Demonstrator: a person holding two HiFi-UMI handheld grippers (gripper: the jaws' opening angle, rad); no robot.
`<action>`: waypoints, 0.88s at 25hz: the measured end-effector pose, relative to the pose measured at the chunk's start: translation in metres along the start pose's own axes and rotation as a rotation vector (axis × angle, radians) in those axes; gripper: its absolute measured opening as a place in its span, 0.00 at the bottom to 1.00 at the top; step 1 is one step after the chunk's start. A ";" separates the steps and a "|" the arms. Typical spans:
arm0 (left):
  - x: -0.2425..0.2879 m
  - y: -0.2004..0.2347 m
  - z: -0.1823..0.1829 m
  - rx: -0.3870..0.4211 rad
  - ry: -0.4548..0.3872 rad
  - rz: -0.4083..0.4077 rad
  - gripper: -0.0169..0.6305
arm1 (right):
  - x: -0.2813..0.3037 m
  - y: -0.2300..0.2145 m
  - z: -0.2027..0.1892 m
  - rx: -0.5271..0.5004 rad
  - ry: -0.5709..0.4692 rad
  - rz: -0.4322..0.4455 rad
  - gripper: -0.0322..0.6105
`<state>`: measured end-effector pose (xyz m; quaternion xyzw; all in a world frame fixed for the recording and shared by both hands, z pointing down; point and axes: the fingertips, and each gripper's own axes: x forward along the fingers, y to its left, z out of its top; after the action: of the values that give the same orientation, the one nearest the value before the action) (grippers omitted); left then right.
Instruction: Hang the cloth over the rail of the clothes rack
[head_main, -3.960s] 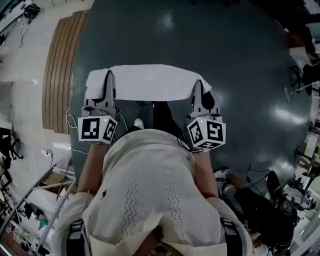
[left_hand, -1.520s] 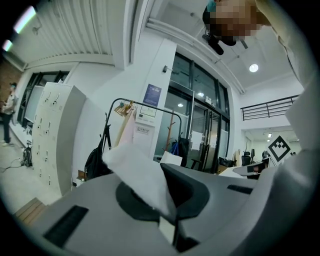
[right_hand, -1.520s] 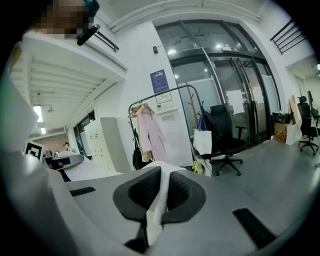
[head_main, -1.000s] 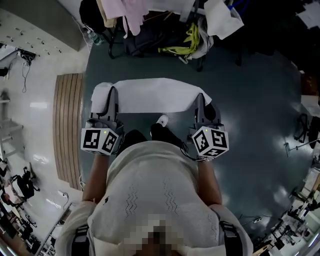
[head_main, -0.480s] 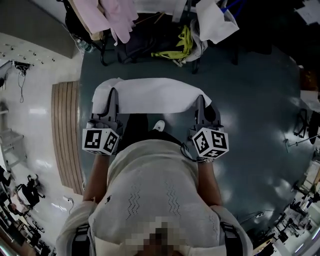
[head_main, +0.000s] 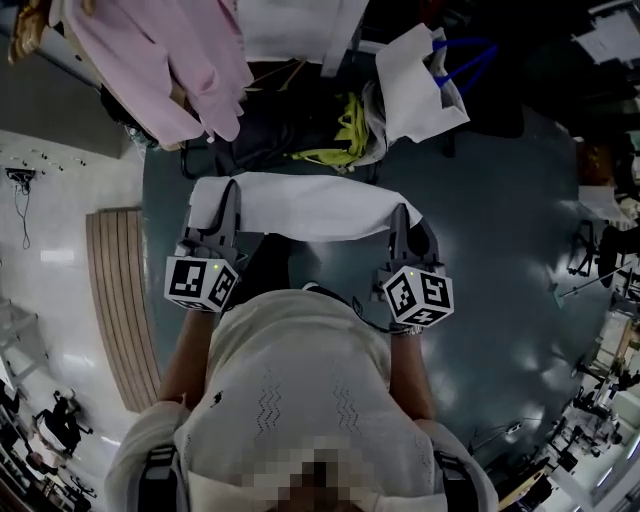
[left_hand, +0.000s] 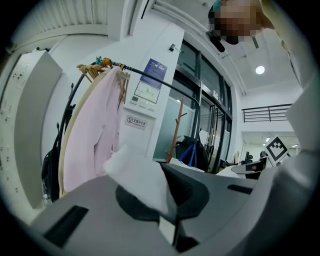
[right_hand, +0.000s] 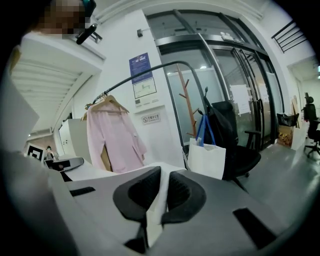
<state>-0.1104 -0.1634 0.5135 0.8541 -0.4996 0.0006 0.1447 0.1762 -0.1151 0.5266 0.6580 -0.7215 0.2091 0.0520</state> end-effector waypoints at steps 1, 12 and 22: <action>0.013 0.010 0.010 0.002 -0.009 -0.010 0.05 | 0.015 0.004 0.010 0.003 -0.008 -0.001 0.08; 0.103 0.098 0.074 0.013 -0.025 -0.089 0.05 | 0.110 0.043 0.065 0.320 -0.016 0.093 0.08; 0.145 0.082 0.128 0.101 -0.145 -0.126 0.05 | 0.137 0.031 0.147 0.393 -0.148 0.288 0.08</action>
<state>-0.1261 -0.3567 0.4317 0.8879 -0.4533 -0.0450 0.0646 0.1575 -0.2954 0.4336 0.5595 -0.7551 0.3018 -0.1603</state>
